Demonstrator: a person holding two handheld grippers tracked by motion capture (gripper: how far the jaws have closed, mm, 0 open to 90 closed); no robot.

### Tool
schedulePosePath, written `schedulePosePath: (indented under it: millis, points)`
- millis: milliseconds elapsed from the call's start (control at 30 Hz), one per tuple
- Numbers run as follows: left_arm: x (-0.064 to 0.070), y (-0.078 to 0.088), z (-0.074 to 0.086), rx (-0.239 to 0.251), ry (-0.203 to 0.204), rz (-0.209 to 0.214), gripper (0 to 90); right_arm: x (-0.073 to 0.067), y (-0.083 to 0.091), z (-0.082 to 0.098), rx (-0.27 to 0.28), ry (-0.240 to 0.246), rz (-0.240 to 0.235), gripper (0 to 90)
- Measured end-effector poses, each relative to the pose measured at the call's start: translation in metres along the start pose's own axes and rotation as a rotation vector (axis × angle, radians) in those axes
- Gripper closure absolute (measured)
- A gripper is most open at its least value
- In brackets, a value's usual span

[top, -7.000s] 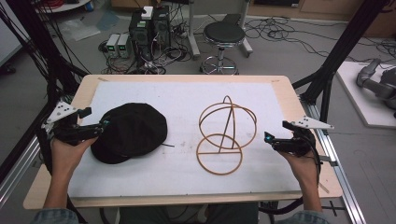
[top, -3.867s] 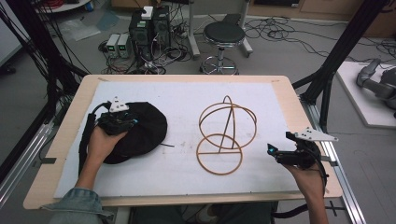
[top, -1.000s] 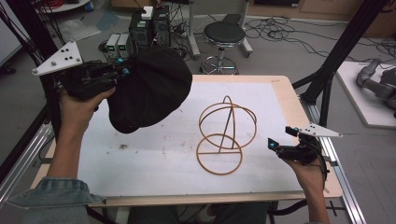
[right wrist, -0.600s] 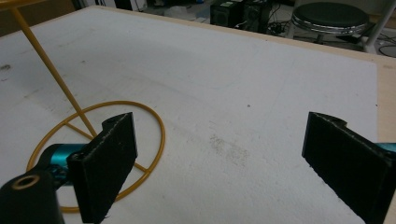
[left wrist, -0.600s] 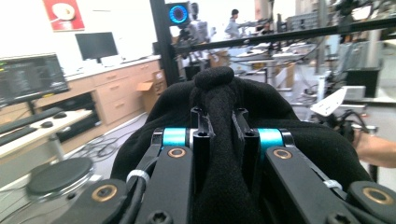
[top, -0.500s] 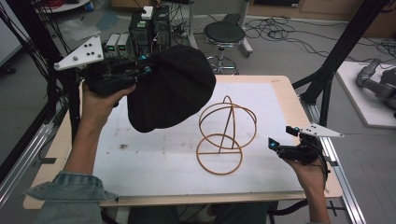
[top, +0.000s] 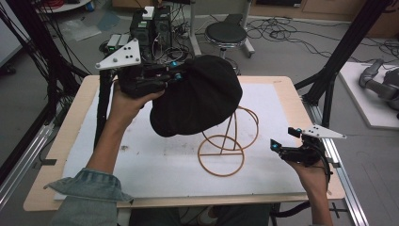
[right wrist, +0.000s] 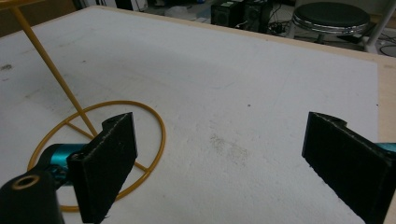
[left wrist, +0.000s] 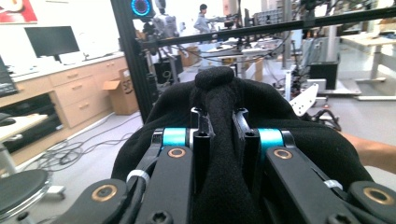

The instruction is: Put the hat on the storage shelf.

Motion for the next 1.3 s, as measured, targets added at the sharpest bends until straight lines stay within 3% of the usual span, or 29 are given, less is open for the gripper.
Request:
schedulePosePath:
  millis: [733, 1300]
  points:
    - [0.021, -0.053, 0.014, -0.030, 0.017, 0.122, 80.7, 0.000, 0.001, -0.001, 0.001, 0.007, 0.001, 10.0]
    - [0.034, -0.073, 0.030, -0.076, 0.020, 0.190, 79.8, 0.001, 0.001, -0.001, 0.002, 0.003, 0.002, 10.0]
Point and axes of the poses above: each handheld gripper's, and its own axes: y roughly backward along the jaws, z roughly out of its underside, x roughly to its right, the point moved 6 cm from there along -y, roughly forward along the jaws, and after that the axes turned 9 degrees about -y, right-handed, at the moved point
